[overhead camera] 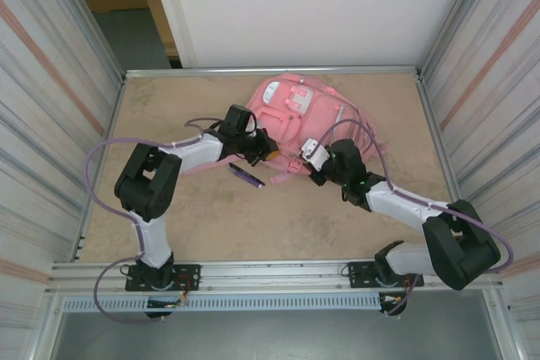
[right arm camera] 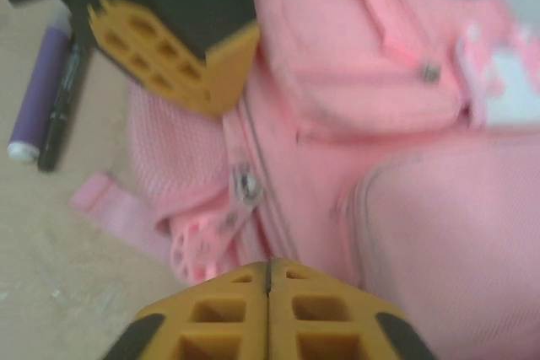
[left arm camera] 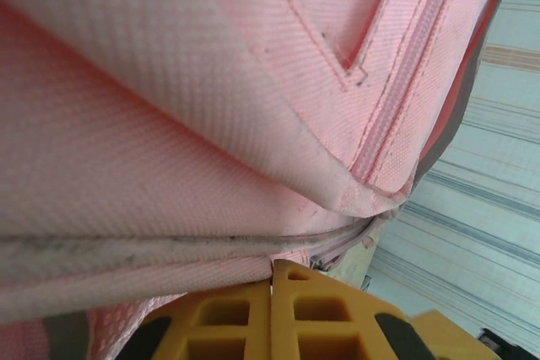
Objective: Pack books, pencil case, and school supplies into a backpack
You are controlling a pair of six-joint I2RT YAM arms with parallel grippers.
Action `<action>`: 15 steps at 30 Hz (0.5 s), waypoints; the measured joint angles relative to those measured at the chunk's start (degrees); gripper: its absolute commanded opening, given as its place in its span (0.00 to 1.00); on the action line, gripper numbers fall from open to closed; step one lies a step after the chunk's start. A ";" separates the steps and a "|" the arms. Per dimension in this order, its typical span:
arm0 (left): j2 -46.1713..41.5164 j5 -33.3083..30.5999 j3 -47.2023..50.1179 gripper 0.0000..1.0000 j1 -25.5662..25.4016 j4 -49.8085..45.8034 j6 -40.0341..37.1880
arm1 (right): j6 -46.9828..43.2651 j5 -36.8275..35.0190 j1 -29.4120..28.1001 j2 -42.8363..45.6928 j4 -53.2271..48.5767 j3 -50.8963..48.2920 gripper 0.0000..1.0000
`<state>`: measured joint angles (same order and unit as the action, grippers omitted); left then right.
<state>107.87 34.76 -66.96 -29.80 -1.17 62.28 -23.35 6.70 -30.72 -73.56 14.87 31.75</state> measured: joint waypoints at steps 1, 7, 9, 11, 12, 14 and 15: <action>0.00 0.20 0.00 0.00 0.31 -0.28 -0.04 | 2.60 -0.46 0.13 0.00 -2.73 1.03 0.23; 0.00 0.17 0.02 0.00 0.28 -0.28 0.11 | 26.10 0.50 0.81 -0.70 -17.20 13.75 0.37; 0.00 0.13 0.02 0.00 0.11 -0.20 0.15 | 32.76 1.11 0.37 -2.23 -21.20 17.97 0.38; 0.00 0.11 0.13 0.00 -0.07 -0.04 0.11 | 39.21 1.70 -0.31 -4.00 -24.81 20.31 0.39; 0.00 0.11 0.13 0.00 -0.17 -0.04 0.11 | 41.75 2.23 -0.55 -4.81 -26.40 20.92 0.41; 0.00 0.15 0.13 0.00 -0.28 -0.02 0.13 | 48.09 3.87 -0.83 -7.21 -30.47 21.88 0.42; 0.00 0.17 0.13 0.00 -0.28 0.00 0.11 | 50.58 5.03 -0.81 -8.41 -32.06 22.25 0.42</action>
<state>107.87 34.94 -66.83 -30.09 -1.17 62.39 27.22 11.73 -31.53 -81.97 -17.19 54.00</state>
